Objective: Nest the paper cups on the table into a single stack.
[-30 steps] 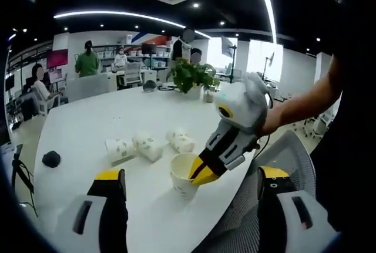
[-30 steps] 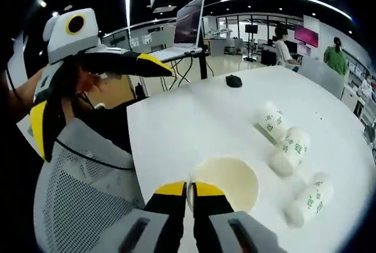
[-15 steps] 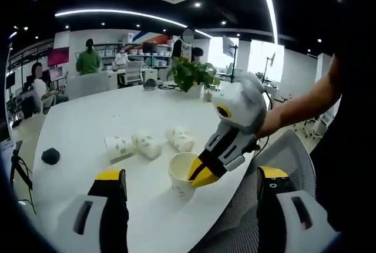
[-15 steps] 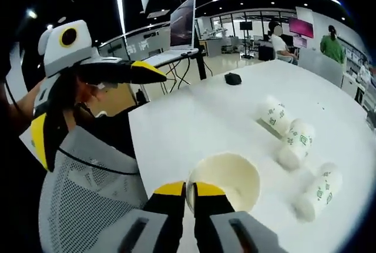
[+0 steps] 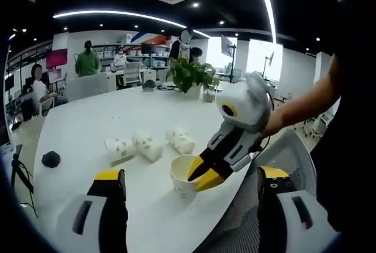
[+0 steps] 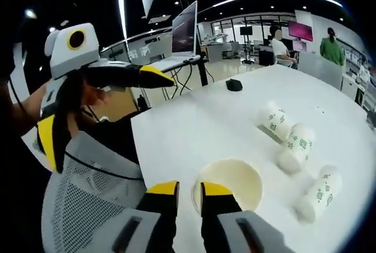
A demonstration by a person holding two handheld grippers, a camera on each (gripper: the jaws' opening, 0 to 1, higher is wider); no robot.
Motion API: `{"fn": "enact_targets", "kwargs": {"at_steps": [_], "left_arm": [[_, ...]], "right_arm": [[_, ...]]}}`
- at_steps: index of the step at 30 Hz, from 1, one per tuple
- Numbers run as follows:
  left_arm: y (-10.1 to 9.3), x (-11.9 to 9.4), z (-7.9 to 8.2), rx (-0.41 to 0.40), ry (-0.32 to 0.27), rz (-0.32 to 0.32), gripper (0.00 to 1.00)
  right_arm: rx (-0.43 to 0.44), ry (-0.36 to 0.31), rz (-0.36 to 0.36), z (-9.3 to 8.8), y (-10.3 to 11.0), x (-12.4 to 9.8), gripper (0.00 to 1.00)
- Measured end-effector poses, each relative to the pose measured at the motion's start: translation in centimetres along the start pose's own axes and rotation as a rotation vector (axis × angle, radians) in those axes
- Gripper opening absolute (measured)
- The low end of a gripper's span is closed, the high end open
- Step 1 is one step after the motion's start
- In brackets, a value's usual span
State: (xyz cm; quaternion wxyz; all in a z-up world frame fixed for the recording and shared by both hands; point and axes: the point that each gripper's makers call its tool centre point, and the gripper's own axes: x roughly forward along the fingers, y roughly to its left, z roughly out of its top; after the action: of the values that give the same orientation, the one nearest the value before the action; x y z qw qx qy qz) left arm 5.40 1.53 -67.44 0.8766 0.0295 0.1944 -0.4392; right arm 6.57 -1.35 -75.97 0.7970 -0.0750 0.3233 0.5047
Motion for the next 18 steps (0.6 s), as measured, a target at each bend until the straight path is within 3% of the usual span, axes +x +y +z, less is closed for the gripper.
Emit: {"fn": "enact_targets", "kwargs": {"at_steps": [6,11,18], "left_arm": [[0.2,0.0,0.0,-0.005,-0.010,0.007,0.94],[0.3,-0.1,-0.2,-0.003,-0.008,0.007,0.95],[0.3,-0.2,-0.4,-0.001,-0.007,0.003,0.96]], "right_arm": [[0.007,-0.035,-0.005,0.9,0.1,-1.3,0.15],[0.069,-0.104,-0.052,2.0,-1.4,-3.5,0.16],[0.085,-0.120,-0.133,1.7,-3.9,-5.5,0.18]]}}
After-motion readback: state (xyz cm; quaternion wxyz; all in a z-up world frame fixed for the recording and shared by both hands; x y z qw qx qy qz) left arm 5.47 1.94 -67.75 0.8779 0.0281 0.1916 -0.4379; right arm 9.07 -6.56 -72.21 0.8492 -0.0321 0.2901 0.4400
